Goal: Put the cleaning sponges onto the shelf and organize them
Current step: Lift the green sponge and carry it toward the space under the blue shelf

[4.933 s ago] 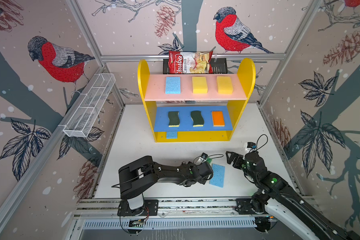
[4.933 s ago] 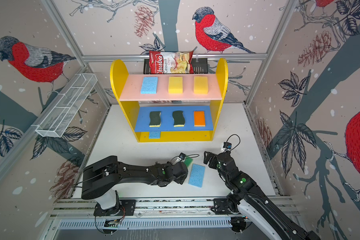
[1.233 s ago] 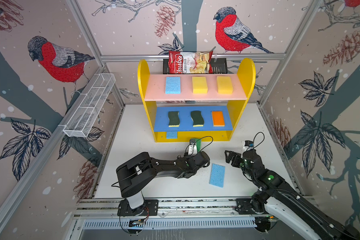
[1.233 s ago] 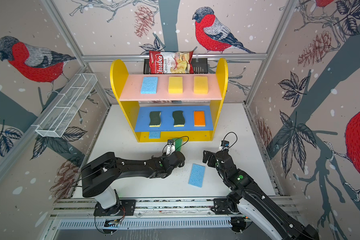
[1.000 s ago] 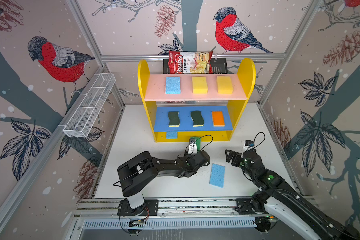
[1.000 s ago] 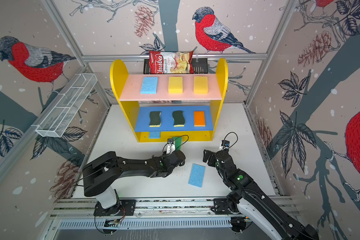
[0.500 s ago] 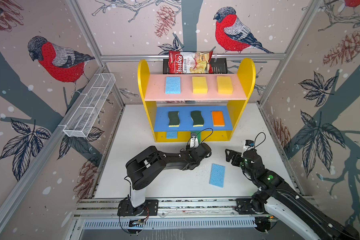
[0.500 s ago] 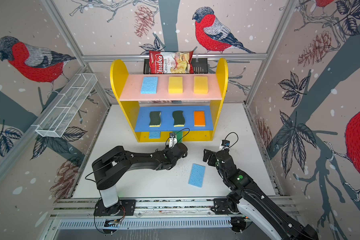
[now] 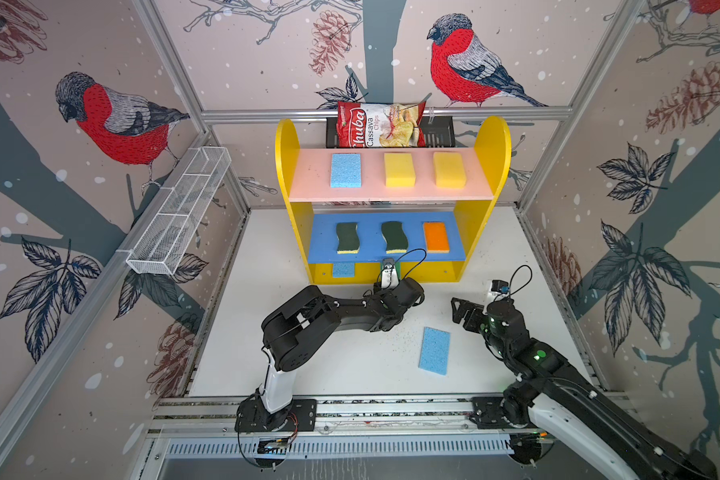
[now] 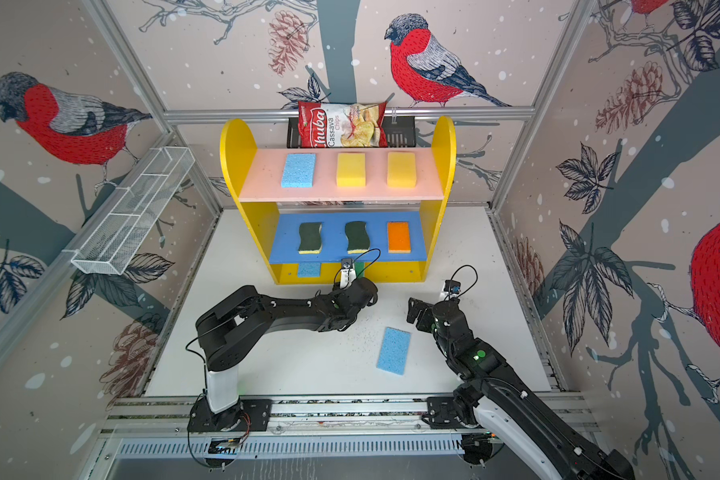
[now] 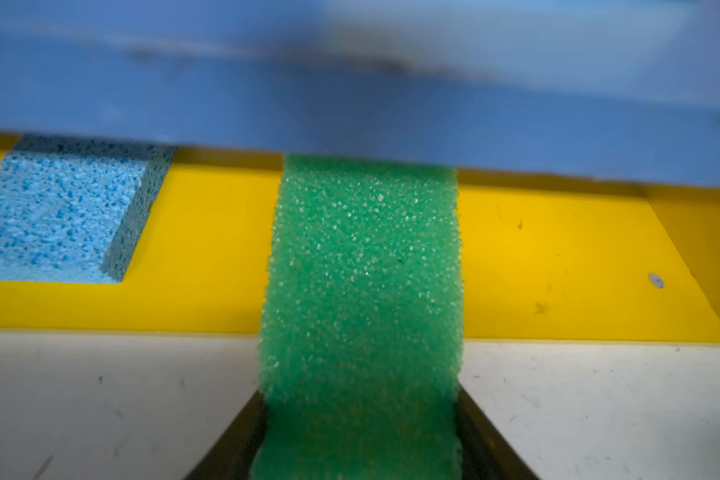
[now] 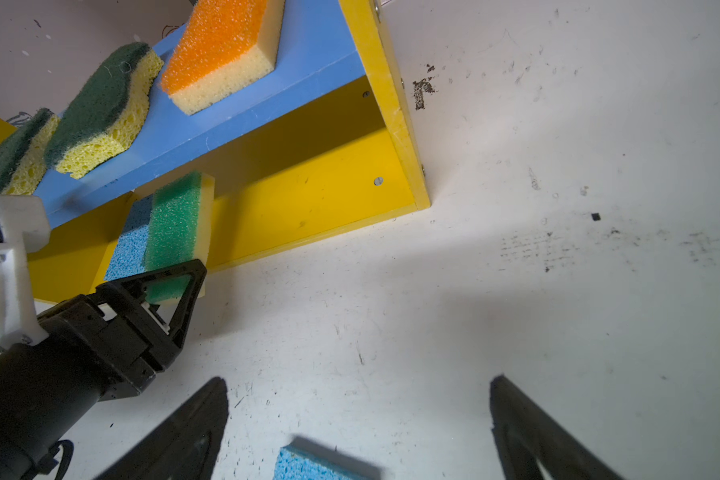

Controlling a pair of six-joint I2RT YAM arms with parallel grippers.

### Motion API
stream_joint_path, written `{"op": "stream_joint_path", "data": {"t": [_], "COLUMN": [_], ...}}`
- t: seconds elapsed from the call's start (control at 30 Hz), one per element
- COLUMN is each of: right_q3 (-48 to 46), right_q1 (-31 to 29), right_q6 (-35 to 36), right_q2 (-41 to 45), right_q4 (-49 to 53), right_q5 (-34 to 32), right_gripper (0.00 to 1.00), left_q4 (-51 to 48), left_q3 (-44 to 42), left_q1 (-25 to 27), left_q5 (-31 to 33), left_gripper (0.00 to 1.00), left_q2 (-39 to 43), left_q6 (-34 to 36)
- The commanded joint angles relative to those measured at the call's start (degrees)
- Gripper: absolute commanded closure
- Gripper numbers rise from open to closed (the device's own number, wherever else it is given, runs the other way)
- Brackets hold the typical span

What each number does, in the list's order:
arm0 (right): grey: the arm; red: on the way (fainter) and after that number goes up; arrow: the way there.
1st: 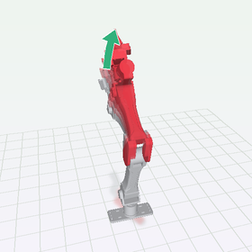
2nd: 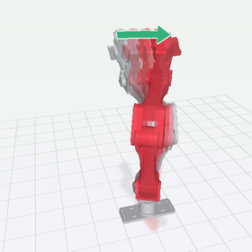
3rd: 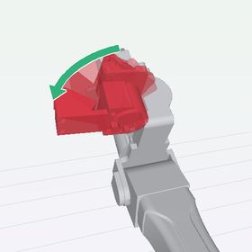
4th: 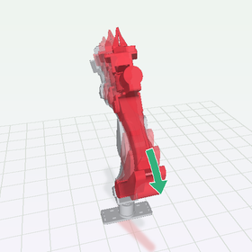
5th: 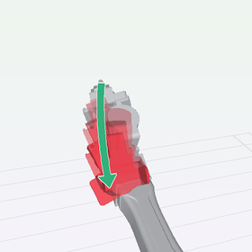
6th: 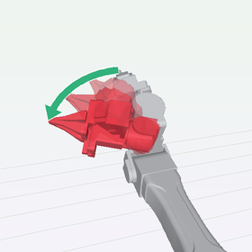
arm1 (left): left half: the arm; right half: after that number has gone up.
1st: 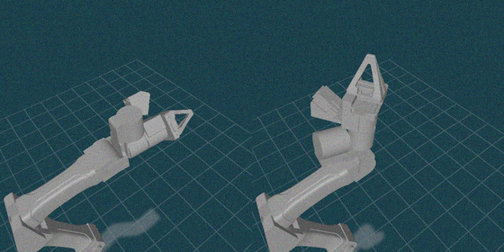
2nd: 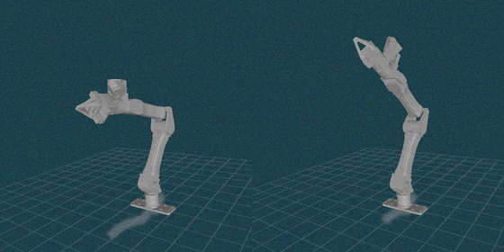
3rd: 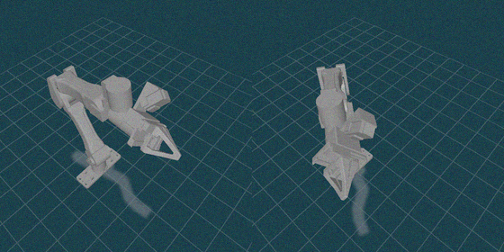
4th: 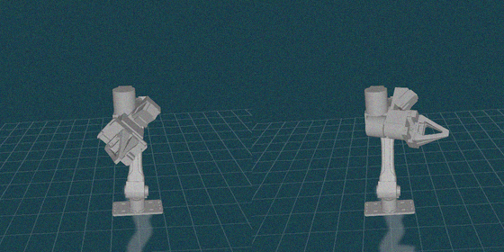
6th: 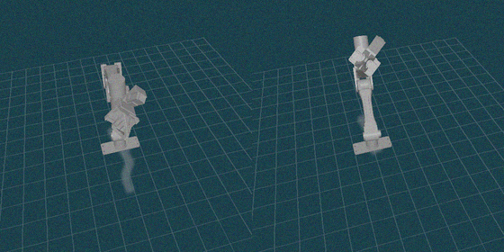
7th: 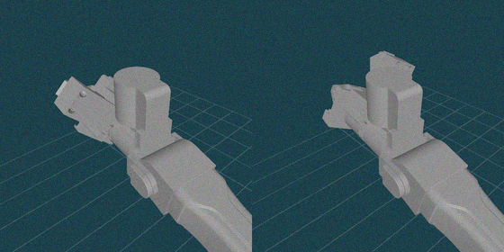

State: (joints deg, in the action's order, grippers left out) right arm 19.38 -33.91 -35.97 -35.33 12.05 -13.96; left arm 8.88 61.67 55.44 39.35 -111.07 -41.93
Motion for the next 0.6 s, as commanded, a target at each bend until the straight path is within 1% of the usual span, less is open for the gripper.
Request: {"op": "stream_joint_path", "data": {"t": [0.0, 0.13, 0.33, 0.57], "right_q3": [-0.04, -0.2, -0.83, -0.75], "right_q1": [0.24, 0.47, 0.86, 1.12], "right_q6": [0.81, 0.9, 0.89, 1.03], "right_q2": [-0.2, -0.45, -0.9, -1.22], "right_q4": [-1.71, -1.87, -2.26, -2.36], "right_q5": [0.51, 0.84, 1.12, 1.21], "right_gripper": [0.02, 0.02, 0.02, 0.02], "left_q4": [2.5, 3.95, 8.8, 12.5], "left_q3": [0.69, 0.67, -0.65, -1.31], "left_q1": [-0.59, -0.77, -0.78, -0.83], "left_q5": [1.42, 1.65, 2.25, 4.13], "left_gripper": [0.4, 0.4, 0.4, 0.4], "left_q2": [-0.62, -1.16, -1.75, -3.13], "left_q6": [1.41, 1.96, 4.2, 5.48]}}
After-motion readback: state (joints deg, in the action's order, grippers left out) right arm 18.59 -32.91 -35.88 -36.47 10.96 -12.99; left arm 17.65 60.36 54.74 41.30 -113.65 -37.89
